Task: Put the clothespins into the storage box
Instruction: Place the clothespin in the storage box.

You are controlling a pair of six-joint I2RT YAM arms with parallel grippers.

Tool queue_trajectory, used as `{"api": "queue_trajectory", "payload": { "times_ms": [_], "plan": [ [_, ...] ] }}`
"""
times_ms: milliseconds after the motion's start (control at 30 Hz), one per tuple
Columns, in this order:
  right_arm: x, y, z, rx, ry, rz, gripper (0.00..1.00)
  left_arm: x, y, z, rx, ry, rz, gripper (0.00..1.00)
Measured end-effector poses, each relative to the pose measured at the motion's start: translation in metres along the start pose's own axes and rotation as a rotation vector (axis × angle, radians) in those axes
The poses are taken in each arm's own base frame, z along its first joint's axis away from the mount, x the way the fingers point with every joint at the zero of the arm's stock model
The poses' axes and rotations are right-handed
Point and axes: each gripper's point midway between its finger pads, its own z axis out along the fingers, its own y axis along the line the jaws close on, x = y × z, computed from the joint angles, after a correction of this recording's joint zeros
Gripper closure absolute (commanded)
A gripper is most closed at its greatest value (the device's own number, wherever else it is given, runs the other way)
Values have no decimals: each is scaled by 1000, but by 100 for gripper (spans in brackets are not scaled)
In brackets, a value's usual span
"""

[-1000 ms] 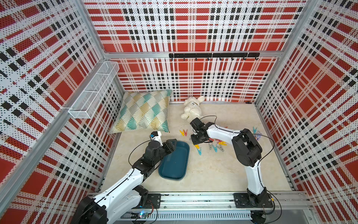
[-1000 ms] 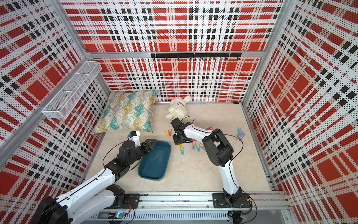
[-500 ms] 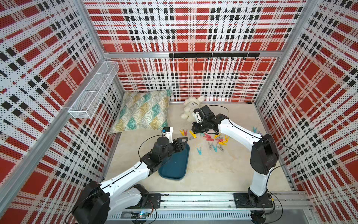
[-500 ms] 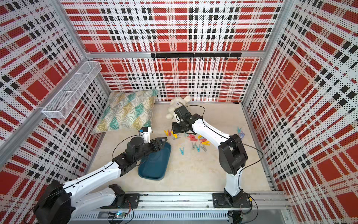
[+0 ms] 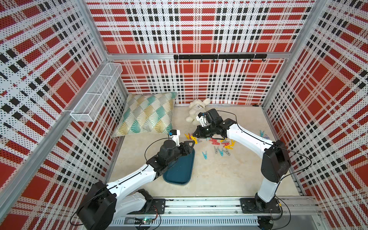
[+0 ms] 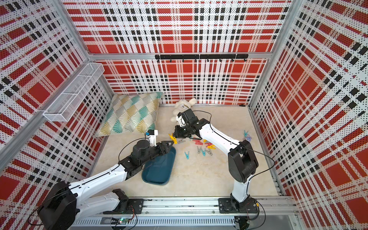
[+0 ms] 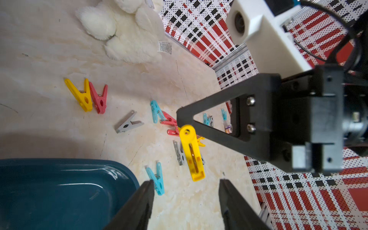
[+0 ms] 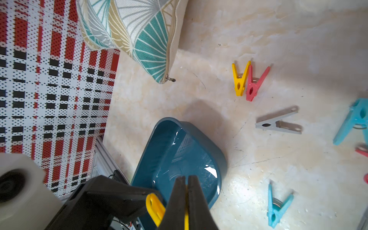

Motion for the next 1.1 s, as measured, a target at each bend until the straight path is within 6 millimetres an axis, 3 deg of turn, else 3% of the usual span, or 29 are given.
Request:
{"api": "queue_trajectory", "payload": {
  "times_ms": [267,533,700,800,900,1000,1100],
  "plan": [
    [4,19,2,-44,-4,2,91,-4,-4,5,9,-7,-13,50],
    [9,20,6,-50,3,18,86,-3,-3,8,8,-5,-27,75],
    [9,19,6,-45,-2,24,64,-1,-2,9,5,3,-31,93],
    [6,18,3,-29,-21,19,52,-1,-3,9,11,7,-32,98],
    [0,17,-4,-1,-58,3,37,1,-4,9,21,16,-31,100],
    [-8,13,-17,50,-115,-22,32,3,-3,6,21,18,-32,100],
    [-18,6,-35,126,-191,-41,20,5,-2,-1,20,16,-32,99]
  ]
}}
